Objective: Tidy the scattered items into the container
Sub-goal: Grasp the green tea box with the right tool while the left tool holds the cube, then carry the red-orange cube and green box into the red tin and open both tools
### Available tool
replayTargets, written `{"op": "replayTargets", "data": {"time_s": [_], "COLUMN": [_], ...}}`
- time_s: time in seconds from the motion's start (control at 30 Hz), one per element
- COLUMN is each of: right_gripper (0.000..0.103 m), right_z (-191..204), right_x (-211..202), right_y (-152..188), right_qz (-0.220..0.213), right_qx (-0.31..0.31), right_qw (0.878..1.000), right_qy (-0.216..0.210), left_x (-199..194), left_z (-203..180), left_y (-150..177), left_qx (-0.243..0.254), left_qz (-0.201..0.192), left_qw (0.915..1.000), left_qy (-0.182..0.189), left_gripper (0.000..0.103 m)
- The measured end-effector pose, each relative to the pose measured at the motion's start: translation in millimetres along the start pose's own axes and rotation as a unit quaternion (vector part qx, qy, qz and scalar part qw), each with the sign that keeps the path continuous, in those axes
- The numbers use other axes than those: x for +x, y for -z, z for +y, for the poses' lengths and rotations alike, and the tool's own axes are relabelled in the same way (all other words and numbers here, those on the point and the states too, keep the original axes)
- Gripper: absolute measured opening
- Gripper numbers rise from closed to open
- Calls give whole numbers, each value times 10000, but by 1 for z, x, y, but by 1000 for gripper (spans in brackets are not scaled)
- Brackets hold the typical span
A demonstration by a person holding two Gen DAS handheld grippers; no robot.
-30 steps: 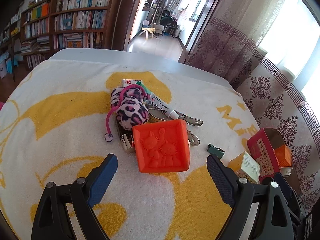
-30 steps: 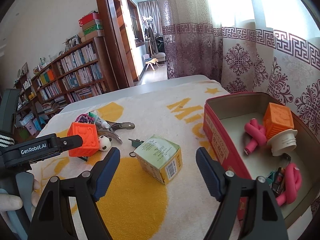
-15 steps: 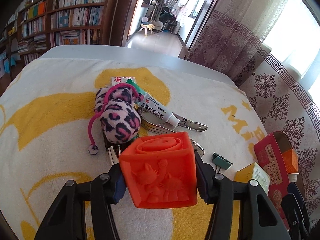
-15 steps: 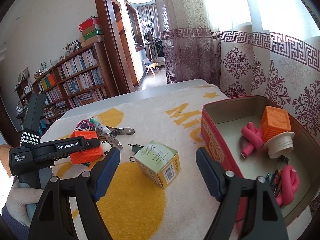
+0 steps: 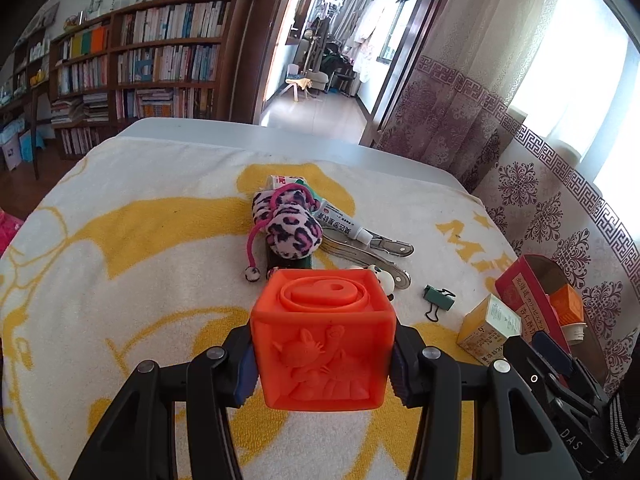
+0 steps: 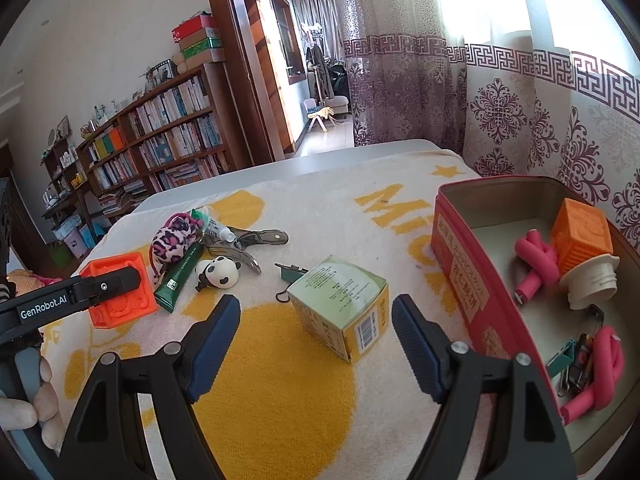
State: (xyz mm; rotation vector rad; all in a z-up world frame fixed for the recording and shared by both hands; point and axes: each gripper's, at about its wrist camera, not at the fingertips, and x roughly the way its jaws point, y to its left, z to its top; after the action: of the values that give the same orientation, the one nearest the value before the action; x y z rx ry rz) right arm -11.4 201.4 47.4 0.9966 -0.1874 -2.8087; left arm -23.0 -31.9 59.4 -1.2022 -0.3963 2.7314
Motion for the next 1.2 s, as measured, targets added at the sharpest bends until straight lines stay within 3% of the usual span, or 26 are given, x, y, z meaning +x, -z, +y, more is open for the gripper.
{"op": "replayTargets", "data": {"time_s": [0.27, 0.4, 0.7, 0.73, 0.77, 1.07, 1.2], "right_gripper": [81, 81, 81, 77, 71, 71, 71], "right_z": [-19, -19, -14, -15, -16, 0, -1], "right_x": [20, 34, 68, 69, 68, 10, -16], "right_y": [-3, -8, -15, -14, -14, -12, -15], "right_qz": [457, 735, 1160, 1217, 1212, 639, 356], "right_qx": [415, 303, 162, 213, 226, 143, 139], "right_qw": [9981, 9968, 9927, 9918, 9917, 9978, 9993], "right_qy": [-74, -101, 284, 319, 373, -66, -36], "left_x": [-3, -2, -2, -2, -2, -3, -2], "left_z": [3, 3, 5, 6, 6, -3, -7], "left_y": [3, 6, 8, 8, 8, 10, 11], "left_qx": [-131, -141, -236, -243, -249, -94, -38], "left_qz": [17, 73, 140, 140, 149, 172, 187], "left_qw": [9998, 9996, 9992, 9991, 9991, 9989, 9989], "left_qy": [144, 217, 308, 306, 299, 416, 421], "left_gripper": [54, 54, 54, 54, 54, 54, 54]}}
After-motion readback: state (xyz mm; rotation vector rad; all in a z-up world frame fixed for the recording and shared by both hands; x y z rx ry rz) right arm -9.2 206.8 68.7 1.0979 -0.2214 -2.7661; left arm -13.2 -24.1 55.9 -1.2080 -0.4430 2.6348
